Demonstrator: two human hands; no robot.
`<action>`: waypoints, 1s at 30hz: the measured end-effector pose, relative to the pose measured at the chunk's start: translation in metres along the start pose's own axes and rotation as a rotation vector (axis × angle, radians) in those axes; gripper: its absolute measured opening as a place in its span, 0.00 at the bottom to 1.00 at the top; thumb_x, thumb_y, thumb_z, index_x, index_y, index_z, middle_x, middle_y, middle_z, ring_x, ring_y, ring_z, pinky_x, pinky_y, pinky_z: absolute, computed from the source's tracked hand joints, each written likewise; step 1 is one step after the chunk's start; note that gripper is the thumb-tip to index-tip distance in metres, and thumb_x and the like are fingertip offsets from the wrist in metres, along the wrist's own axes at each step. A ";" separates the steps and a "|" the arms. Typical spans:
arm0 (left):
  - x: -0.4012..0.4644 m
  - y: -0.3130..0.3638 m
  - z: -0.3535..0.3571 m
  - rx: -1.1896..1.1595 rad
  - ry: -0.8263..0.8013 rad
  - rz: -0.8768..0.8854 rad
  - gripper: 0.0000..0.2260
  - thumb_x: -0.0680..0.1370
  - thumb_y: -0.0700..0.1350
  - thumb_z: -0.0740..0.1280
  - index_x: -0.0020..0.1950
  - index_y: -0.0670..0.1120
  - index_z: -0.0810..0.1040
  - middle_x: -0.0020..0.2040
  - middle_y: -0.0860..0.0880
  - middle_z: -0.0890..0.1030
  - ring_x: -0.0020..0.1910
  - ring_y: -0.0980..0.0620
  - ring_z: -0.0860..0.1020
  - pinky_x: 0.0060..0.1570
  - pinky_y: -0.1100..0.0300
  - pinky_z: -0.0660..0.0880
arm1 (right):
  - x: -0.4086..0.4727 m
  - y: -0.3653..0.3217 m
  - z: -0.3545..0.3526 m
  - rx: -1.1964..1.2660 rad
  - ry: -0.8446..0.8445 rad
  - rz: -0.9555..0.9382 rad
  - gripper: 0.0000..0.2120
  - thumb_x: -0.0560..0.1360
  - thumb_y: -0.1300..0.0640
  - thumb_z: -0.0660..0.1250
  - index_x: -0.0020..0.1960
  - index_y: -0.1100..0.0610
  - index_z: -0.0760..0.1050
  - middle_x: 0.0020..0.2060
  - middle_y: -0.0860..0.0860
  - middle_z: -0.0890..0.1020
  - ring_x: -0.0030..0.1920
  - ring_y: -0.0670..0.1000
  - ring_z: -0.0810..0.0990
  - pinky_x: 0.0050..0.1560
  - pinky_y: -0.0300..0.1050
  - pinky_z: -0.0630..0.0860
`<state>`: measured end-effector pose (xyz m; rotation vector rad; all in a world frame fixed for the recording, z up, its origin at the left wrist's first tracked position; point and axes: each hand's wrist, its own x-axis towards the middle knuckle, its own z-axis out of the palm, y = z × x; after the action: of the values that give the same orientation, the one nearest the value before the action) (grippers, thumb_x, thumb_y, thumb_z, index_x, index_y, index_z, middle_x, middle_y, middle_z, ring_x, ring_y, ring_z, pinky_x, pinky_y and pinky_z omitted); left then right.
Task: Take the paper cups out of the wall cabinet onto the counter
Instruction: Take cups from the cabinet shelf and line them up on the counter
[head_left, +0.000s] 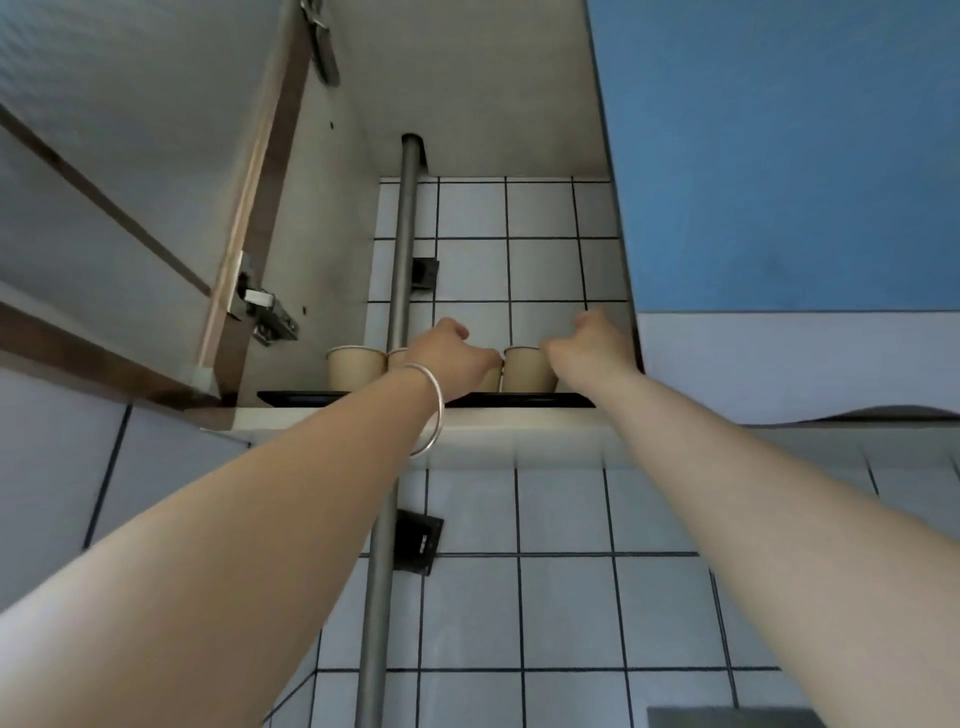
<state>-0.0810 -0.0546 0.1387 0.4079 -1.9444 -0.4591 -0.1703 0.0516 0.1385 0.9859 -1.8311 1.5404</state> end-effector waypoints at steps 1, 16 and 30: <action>0.007 -0.002 0.003 0.028 -0.013 0.000 0.26 0.74 0.52 0.67 0.69 0.45 0.67 0.64 0.44 0.75 0.61 0.45 0.75 0.57 0.58 0.71 | 0.008 0.001 0.002 -0.038 -0.011 0.050 0.29 0.75 0.54 0.63 0.72 0.61 0.58 0.68 0.58 0.70 0.65 0.59 0.72 0.55 0.45 0.70; 0.050 0.000 0.019 0.219 -0.202 -0.106 0.24 0.75 0.53 0.66 0.66 0.41 0.70 0.51 0.43 0.75 0.46 0.45 0.73 0.47 0.57 0.71 | 0.063 0.011 0.024 -0.216 -0.392 0.252 0.34 0.71 0.50 0.71 0.72 0.60 0.62 0.67 0.60 0.71 0.65 0.58 0.72 0.66 0.50 0.69; 0.054 0.010 0.026 0.421 -0.342 -0.049 0.23 0.79 0.46 0.61 0.72 0.42 0.65 0.71 0.42 0.69 0.67 0.44 0.70 0.58 0.55 0.69 | 0.073 0.016 0.031 0.070 -0.382 0.312 0.22 0.70 0.55 0.73 0.60 0.60 0.70 0.63 0.59 0.75 0.62 0.59 0.75 0.66 0.54 0.72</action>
<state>-0.1265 -0.0681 0.1766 0.6823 -2.3744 -0.1501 -0.2244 0.0091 0.1807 1.1305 -2.2984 1.6948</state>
